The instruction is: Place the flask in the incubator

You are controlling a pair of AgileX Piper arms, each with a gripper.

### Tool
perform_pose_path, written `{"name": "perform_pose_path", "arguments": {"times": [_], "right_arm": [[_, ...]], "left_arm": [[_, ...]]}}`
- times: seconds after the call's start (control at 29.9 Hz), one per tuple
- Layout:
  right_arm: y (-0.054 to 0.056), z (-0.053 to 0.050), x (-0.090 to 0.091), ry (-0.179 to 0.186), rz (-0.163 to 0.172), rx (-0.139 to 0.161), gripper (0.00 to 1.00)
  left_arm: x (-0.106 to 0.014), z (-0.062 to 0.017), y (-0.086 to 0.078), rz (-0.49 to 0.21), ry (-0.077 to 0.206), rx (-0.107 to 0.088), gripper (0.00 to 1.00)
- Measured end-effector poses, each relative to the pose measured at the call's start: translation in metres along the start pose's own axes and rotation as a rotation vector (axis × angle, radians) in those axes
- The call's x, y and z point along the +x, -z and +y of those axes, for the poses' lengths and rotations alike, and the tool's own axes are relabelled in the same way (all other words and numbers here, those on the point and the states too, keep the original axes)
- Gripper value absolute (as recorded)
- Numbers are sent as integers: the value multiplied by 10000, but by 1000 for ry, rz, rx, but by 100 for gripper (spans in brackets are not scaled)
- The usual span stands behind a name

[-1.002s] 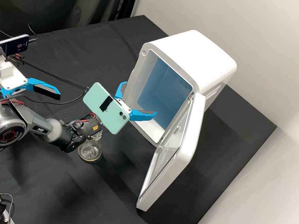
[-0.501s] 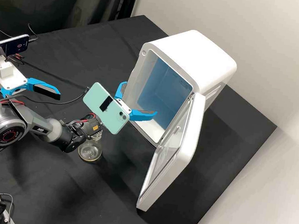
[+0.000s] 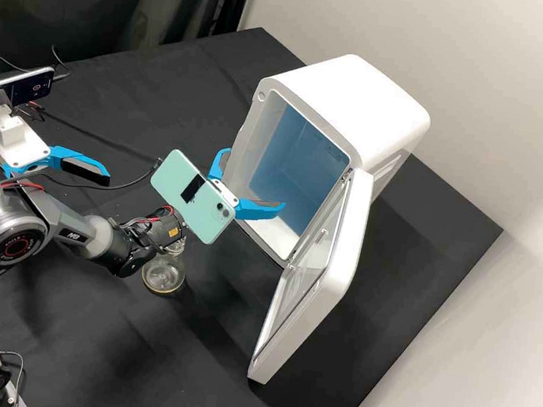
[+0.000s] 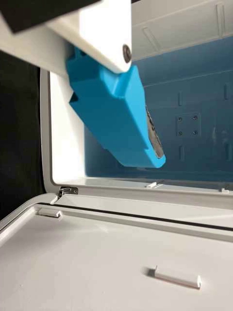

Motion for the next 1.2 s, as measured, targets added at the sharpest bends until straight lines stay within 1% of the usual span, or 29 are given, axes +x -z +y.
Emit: {"name": "perform_pose_path", "arguments": {"times": [0.27,0.37,0.4,0.43,0.47,0.5,0.53,0.6,0.63,0.67,0.73,0.8,1.2], "right_arm": [[0,0,0,0,0,0,100],[0,0,0,0,0,0,100],[0,0,0,0,0,0,100],[0,0,0,0,0,0,100],[0,0,0,0,0,0,100],[0,0,0,0,0,0,100],[0,0,0,0,0,0,100],[0,0,0,0,0,0,100],[0,0,0,0,0,0,100],[0,0,0,0,0,0,100],[0,0,0,0,0,0,100],[0,0,0,0,0,0,100],[0,0,0,0,0,0,100]], "left_arm": [[0,0,0,0,0,0,100],[20,26,-4,-2,-10,0,100],[37,37,-25,-4,-9,-4,100],[97,69,-58,9,7,-17,100],[160,111,-99,8,22,-24,100],[246,208,-157,-1,17,-23,100],[270,254,-190,-9,11,-20,100],[284,341,-233,-19,-15,-1,100],[280,364,-252,-22,-23,9,100],[276,373,-257,-20,-26,13,100],[274,372,-259,-12,-25,0,100],[275,360,-254,-4,-12,-7,100],[269,344,-272,-10,-5,-7,100]]}}
